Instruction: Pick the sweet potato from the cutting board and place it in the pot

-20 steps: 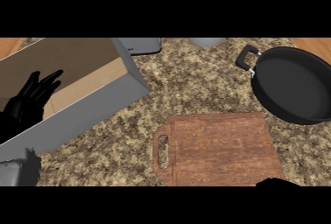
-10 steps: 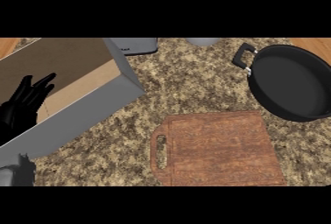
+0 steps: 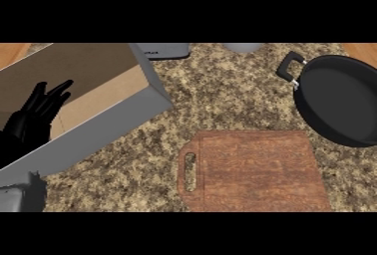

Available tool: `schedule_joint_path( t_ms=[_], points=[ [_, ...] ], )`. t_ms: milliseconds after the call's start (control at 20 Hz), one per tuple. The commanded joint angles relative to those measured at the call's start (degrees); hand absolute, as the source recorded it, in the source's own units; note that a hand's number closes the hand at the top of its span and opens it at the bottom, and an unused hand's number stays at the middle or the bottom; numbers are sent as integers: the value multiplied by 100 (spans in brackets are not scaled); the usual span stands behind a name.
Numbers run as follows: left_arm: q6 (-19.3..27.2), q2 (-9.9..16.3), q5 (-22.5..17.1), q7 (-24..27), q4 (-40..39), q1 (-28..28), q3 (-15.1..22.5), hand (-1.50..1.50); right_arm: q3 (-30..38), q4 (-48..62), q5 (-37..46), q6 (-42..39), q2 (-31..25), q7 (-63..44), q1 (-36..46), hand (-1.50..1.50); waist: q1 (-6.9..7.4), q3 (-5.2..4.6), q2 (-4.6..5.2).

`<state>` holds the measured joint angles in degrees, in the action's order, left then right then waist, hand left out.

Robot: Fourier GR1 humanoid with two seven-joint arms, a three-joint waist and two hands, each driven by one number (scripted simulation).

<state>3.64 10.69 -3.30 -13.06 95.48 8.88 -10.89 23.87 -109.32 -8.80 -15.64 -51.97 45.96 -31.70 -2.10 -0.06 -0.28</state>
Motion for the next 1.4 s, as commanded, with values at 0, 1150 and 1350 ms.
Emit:
schedule_joint_path(
  t_ms=[0, 1150, 1350],
  points=[
    [-32, 12, 73, 109, -65, -8, 39, 0, 899, 781, -754, -783, -281, -56, 259, 150, 156, 4, 23],
    [246, -439, 388, -110, -414, 763, 409, 0, -1606, 4888, 2498, 1825, 488, -407, 4946, 150, 510, 21, 122],
    [206, -376, 369, -137, -235, 629, 356, 0, -1860, 6319, 2992, 1947, 743, 224, 5791, 150, 472, 20, 99]
  ],
)
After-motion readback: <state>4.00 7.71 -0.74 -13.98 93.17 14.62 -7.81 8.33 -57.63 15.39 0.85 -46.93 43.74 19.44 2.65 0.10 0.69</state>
